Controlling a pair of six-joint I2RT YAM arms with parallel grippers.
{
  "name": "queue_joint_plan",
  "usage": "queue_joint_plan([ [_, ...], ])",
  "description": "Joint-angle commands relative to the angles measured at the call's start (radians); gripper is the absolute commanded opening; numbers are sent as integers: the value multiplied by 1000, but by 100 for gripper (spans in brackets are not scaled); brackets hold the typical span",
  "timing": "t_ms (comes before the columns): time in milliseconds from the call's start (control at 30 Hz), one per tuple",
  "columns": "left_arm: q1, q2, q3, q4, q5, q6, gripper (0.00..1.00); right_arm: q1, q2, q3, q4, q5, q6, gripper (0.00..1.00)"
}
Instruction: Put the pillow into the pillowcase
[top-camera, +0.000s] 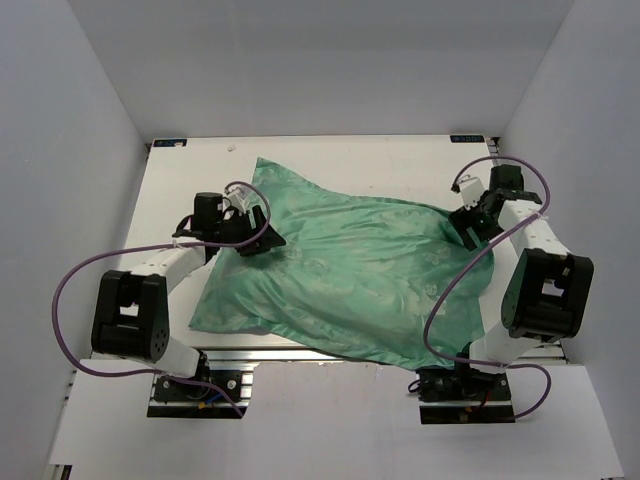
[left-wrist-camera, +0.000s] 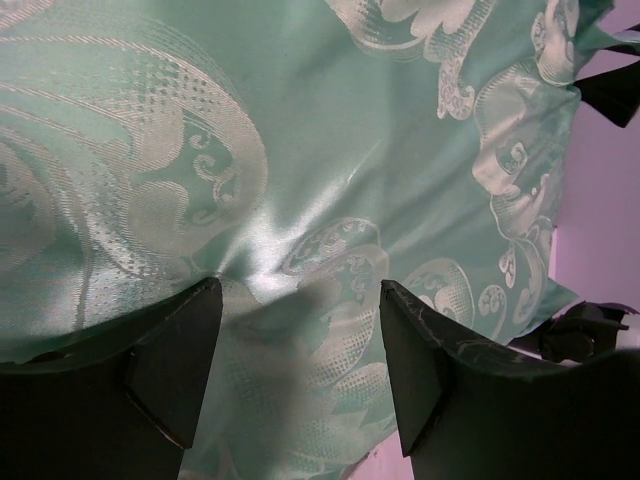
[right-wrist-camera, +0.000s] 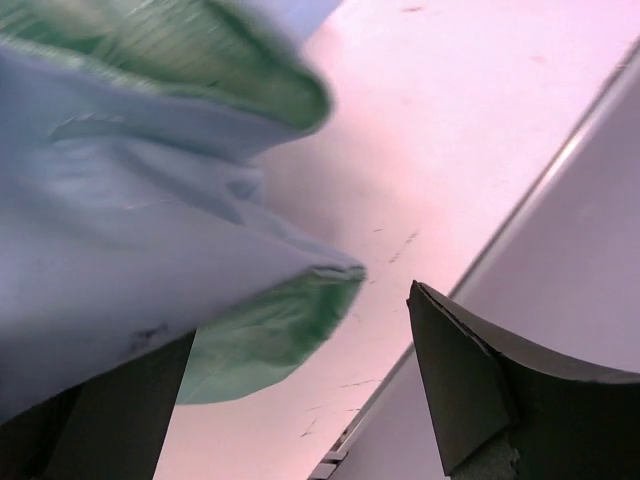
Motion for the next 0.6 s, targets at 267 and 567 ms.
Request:
queue_joint_plan([
  [267, 4, 92, 106, -127, -136, 76, 75, -11, -130, 119, 82, -129, 50, 89],
  [567, 4, 55, 100, -144, -119, 87, 75, -12, 21, 168, -235, -425, -165, 90],
])
